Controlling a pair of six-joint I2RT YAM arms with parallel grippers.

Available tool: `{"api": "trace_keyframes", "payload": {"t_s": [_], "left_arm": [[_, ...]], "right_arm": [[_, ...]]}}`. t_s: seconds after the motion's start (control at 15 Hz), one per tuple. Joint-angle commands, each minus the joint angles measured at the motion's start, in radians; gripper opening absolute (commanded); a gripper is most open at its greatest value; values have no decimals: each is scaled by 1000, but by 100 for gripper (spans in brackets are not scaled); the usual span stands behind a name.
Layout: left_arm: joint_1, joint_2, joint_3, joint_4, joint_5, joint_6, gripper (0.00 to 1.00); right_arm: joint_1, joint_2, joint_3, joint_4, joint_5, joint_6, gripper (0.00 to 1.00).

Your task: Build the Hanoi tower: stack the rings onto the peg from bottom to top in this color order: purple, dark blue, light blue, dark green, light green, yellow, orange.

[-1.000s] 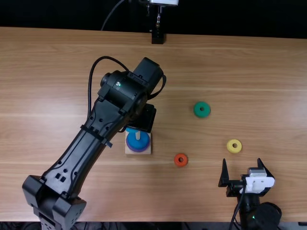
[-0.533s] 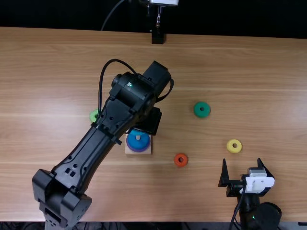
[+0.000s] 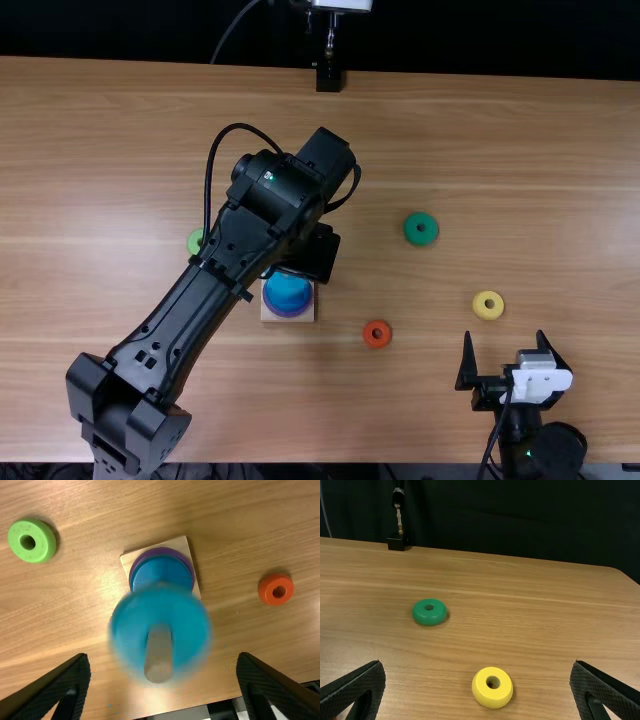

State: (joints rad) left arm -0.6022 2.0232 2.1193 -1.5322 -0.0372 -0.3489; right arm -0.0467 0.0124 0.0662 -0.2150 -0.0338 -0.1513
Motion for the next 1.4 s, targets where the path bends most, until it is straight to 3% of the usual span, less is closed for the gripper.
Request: {"api": "trace_keyframes", "payload": {"t_s": [0.0,0.27,0.53,0.73,1.0,1.07,1.2,1.33], "left_arm": [[2,0,-44,3,6,-10,100],[25,-38,-70,10,4,-6,100],[111,-155,-82,78,6,-1,100],[194,-305,-205,325,6,1,100],[397,-686,-754,844,8,-8,100],[453,-794,-921,998,32,-8,100],[530,-1002,-1227,1254,146,-3,100],[581,-1187,-1461,1385,151,1,100]], "right_arm": [[-8,-12,-51,-75,-10,0,100],[-8,-12,-51,-75,-10,0,100],[-8,-12,-51,-75,-10,0,100],[-8,-12,-51,-75,-10,0,100],[-8,-12,-51,-75,-10,0,100],[-8,-12,-51,-75,-10,0,100],[-8,-12,-51,-75,-10,0,100],[-8,-12,-51,-75,-10,0,100]]}}
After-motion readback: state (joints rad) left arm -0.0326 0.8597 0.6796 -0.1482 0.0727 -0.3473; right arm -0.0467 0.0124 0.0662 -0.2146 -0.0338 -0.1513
